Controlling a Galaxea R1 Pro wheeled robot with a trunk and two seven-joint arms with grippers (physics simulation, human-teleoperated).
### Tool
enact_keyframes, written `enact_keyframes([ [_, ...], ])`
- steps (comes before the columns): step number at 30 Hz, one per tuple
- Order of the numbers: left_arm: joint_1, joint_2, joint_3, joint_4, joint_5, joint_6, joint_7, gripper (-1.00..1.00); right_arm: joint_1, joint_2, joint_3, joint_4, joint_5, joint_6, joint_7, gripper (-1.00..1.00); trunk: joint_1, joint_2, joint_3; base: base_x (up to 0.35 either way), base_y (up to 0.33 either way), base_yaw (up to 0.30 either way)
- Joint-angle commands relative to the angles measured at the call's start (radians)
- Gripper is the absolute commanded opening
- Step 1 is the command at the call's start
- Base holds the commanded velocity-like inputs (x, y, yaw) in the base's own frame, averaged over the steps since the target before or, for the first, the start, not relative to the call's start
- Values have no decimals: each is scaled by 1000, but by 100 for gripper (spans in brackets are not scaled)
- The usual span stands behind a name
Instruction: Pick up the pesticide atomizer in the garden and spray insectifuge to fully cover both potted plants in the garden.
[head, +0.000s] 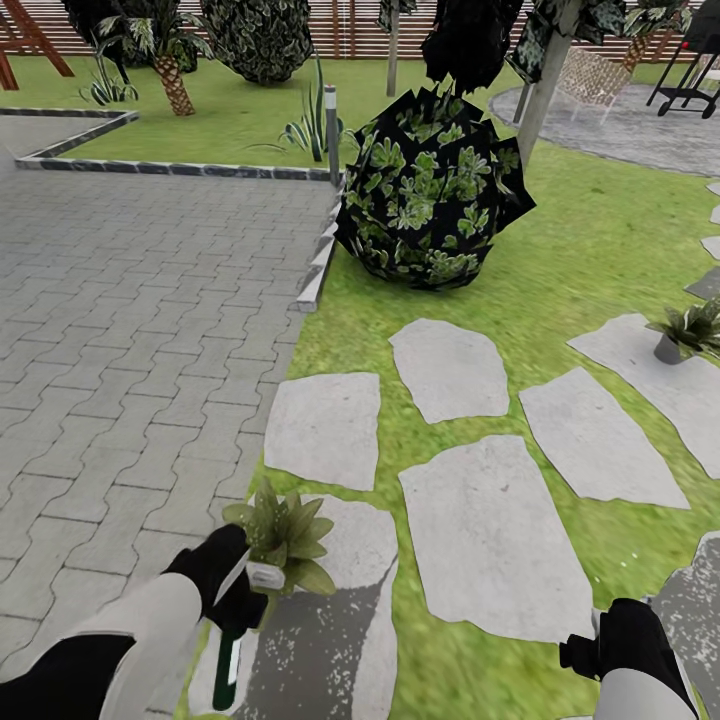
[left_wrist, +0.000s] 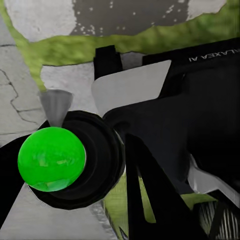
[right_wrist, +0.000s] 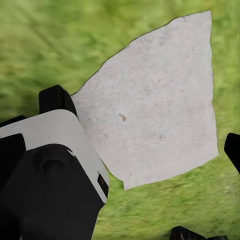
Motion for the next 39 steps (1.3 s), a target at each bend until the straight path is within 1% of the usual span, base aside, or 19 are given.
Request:
enact_keyframes([
  [1,2,-1,5,-1,-9,3,-10,-100,-1,1,-4,-2,11,-1,10,100,0,-1,-1,0,0,0],
  [3,6,-1,48,-1,-5,3,-10,-100,-1,1,-4,-2,10,-1,10,100,0,-1,-1,0,0,0],
  [4,7,-1,83,-1,-4,3,-10,-100,-1,1,-4,-2,10,-1,10,100,0,-1,-1,0,0,0],
  [5,9,0,98,-1,-4,3,-10,-100,-1,1,-4,-2,10,-1,10,100,0,-1,-1,0,0,0],
  [8,26,1,111,-1,-5,3,-6,-100,-1,1,-4,-2,10,-1,10,100,0,-1,-1,0,0,0],
  [11,49,4,113,-1,-6,3,-4,-100,-1,1,-4,-2,10,-1,10,100,0,-1,-1,0,0,0],
  [14,59,7,114,-2,-9,3,-1,-100,-1,1,-4,-2,10,-1,9,100,0,-1,-1,0,0,0],
  [24,62,15,114,0,-13,3,2,-100,-1,1,-4,-2,10,-1,8,100,0,-1,-1,0,0,0],
  [27,72,34,114,0,-13,3,1,-100,-1,1,-4,-2,10,-1,8,100,0,-1,-1,0,0,0],
  [29,76,41,114,0,-13,3,2,-100,-1,1,-4,-2,10,-1,8,100,0,-1,-1,0,0,0],
  [32,78,64,115,1,-13,3,-2,-100,-1,1,-4,-2,10,-1,8,100,0,-1,-1,0,0,0],
  [34,82,75,114,1,-12,3,-4,-100,-1,1,-4,-2,10,-1,8,100,0,-1,-1,0,0,0],
  [39,95,78,114,5,-7,3,-7,-100,-1,1,-4,-2,10,-1,8,100,0,-1,-1,0,0,0],
])
